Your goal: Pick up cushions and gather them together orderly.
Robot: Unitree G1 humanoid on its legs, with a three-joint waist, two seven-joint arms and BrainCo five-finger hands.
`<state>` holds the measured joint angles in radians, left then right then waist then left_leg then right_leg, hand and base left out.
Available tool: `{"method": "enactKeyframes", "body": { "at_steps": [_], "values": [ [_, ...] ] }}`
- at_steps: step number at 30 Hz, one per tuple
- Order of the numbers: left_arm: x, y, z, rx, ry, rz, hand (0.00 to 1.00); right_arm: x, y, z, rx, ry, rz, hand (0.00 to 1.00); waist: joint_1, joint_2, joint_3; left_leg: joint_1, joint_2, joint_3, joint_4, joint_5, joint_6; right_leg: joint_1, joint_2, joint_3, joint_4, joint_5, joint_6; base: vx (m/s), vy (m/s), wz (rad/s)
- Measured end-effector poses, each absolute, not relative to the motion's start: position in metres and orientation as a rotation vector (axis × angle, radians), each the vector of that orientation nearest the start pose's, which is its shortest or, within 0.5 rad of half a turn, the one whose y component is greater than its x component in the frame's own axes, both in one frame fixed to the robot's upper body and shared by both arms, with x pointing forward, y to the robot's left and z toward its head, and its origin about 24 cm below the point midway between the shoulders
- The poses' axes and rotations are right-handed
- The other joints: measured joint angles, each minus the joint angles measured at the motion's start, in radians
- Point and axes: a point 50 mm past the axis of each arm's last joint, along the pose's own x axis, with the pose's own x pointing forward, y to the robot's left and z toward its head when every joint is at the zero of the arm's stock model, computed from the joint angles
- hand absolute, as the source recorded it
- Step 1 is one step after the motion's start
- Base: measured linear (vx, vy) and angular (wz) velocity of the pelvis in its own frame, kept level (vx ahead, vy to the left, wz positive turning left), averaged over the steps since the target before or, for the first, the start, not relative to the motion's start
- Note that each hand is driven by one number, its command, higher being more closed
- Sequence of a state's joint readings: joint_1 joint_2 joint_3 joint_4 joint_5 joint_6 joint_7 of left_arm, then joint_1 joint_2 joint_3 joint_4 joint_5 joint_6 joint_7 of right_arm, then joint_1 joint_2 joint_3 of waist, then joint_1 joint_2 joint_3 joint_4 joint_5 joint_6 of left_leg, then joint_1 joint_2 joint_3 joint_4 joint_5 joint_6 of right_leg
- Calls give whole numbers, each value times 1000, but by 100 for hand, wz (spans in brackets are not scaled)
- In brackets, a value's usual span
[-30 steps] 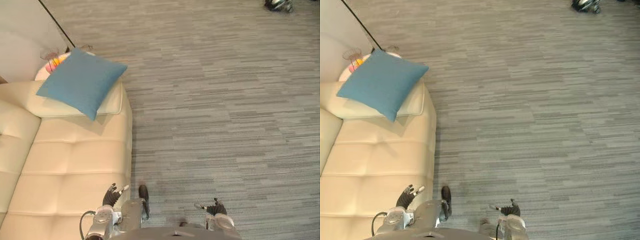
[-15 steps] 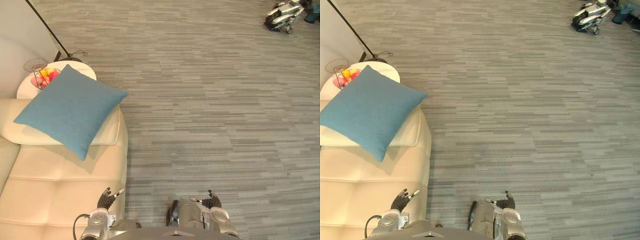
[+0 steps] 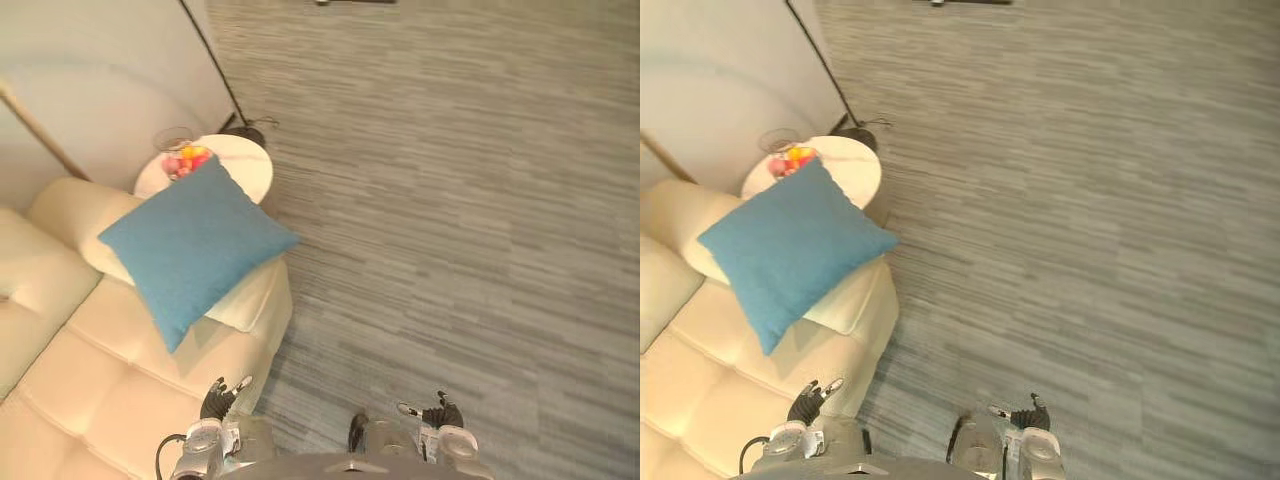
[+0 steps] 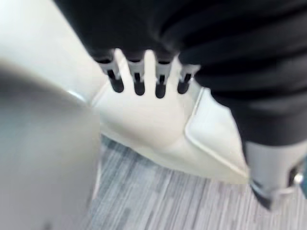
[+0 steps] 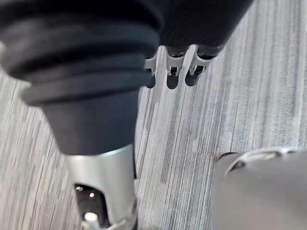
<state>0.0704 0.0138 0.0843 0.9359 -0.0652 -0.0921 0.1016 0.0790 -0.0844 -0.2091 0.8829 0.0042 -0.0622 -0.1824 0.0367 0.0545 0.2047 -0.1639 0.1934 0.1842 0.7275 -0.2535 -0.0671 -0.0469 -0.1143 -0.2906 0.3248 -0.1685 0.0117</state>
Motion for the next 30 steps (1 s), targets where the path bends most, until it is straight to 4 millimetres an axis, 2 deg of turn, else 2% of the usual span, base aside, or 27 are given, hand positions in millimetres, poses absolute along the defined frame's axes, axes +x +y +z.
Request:
{"method": "enactKeyframes", "body": {
  "at_steps": [1,2,3,5,7,9,10,11,13,14,15,16,18,19,20,21,22,24,25,26,30],
  "values": [
    [129,175,-146,-39,908,232,0,128,-225,-137,-70,888,-426,0,3,2,0,-12,-25,20,-131,14,-4,12,-13,-13,-4,-4,15,204,98,54],
    [128,173,-147,-37,916,225,0,127,-227,-137,-73,890,-431,0,3,15,-8,-18,-38,48,-316,118,12,15,-12,-33,6,-20,41,209,115,44],
    [128,173,-147,-37,916,225,0,127,-227,-137,-72,890,-431,0,3,15,-8,-18,-38,49,-316,116,15,15,-12,-33,6,-20,41,196,99,48],
    [131,182,-145,-11,901,229,0,128,-215,-139,-39,897,-420,0,20,-27,-17,0,-90,64,-403,143,28,26,-38,-47,-50,0,72,189,86,37],
    [131,187,-144,-1,900,234,0,126,-210,-142,-25,915,-415,0,20,-48,-21,16,-120,47,-436,154,36,63,-43,-62,-110,19,83,171,75,34],
    [129,189,-145,6,908,236,0,120,-209,-145,-24,940,-415,0,18,-63,-23,61,-158,35,-472,154,44,104,-70,-73,-114,10,93,145,75,31],
    [127,190,-146,8,916,240,0,119,-209,-145,-25,942,-415,0,18,-72,-28,85,-182,31,-499,147,60,109,-93,-74,-81,-11,109,82,62,19],
    [125,190,-147,7,928,242,0,121,-210,-145,-36,938,-411,0,13,-74,-27,108,-198,14,-532,128,75,83,-127,-64,20,-30,119,57,54,24],
    [120,190,-149,16,948,235,0,127,-208,-142,-34,914,-404,0,-10,-75,-34,150,-211,-19,-578,136,84,-12,-163,-3,256,-5,107,68,48,40],
    [119,191,-149,23,950,233,0,126,-208,-142,-33,916,-403,0,-15,-67,-38,167,-211,-32,-582,139,87,-39,-163,27,315,1,91,183,0,78],
    [118,194,-149,41,952,229,0,126,-201,-143,-35,922,-378,0,-24,-78,-41,171,-204,-82,-582,145,92,-67,-112,124,306,-83,86,170,-61,75],
    [118,195,-149,43,952,231,0,126,-200,-144,-33,924,-372,0,-26,-82,-42,171,-202,-99,-583,148,87,-71,-89,152,282,-98,82,180,-127,93],
    [119,193,-149,38,950,229,0,126,-198,-144,-27,924,-371,0,-27,-83,-41,167,-181,-155,-592,161,66,-102,-6,239,165,-107,73,134,-181,83],
    [121,192,-149,36,947,227,0,129,-198,-143,-25,914,-371,0,-36,-78,-38,163,-167,-195,-593,163,50,-120,38,303,85,-94,71,120,-189,85],
    [121,192,-149,36,946,227,0,129,-198,-143,-23,914,-372,0,-38,-79,-38,162,-165,-219,-591,160,39,-127,49,333,38,-72,72,118,-235,95],
    [119,194,-149,38,954,231,0,127,-199,-144,-20,920,-376,0,-39,-91,-41,155,-177,-246,-585,156,23,-114,44,345,-23,31,77,130,-315,100],
    [119,190,-150,23,960,233,0,126,-204,-144,-23,923,-392,0,-38,-75,-53,151,-163,-278,-583,153,4,-94,50,296,-30,59,58,151,-314,89],
    [118,182,-152,-10,964,236,0,125,-213,-143,-40,922,-407,0,-31,-50,-57,155,-141,-294,-605,162,-10,-91,60,253,-35,48,42,149,-200,60],
    [116,178,-153,-29,971,242,0,125,-216,-142,-41,920,-417,0,-30,-28,-56,160,-125,-293,-624,173,-27,-76,68,224,-44,46,37,158,-177,62],
    [113,177,-154,-41,980,252,0,125,-217,-142,-42,919,-420,0,-36,-20,-58,166,-113,-291,-635,184,-32,-53,73,197,-56,44,34,132,-161,62],
    [113,181,-154,-38,978,263,0,120,-214,-144,-30,934,-424,0,-28,-34,-64,164,-95,-247,-634,196,-37,14,78,113,-109,43,29,78,-83,61]
  ]
}}
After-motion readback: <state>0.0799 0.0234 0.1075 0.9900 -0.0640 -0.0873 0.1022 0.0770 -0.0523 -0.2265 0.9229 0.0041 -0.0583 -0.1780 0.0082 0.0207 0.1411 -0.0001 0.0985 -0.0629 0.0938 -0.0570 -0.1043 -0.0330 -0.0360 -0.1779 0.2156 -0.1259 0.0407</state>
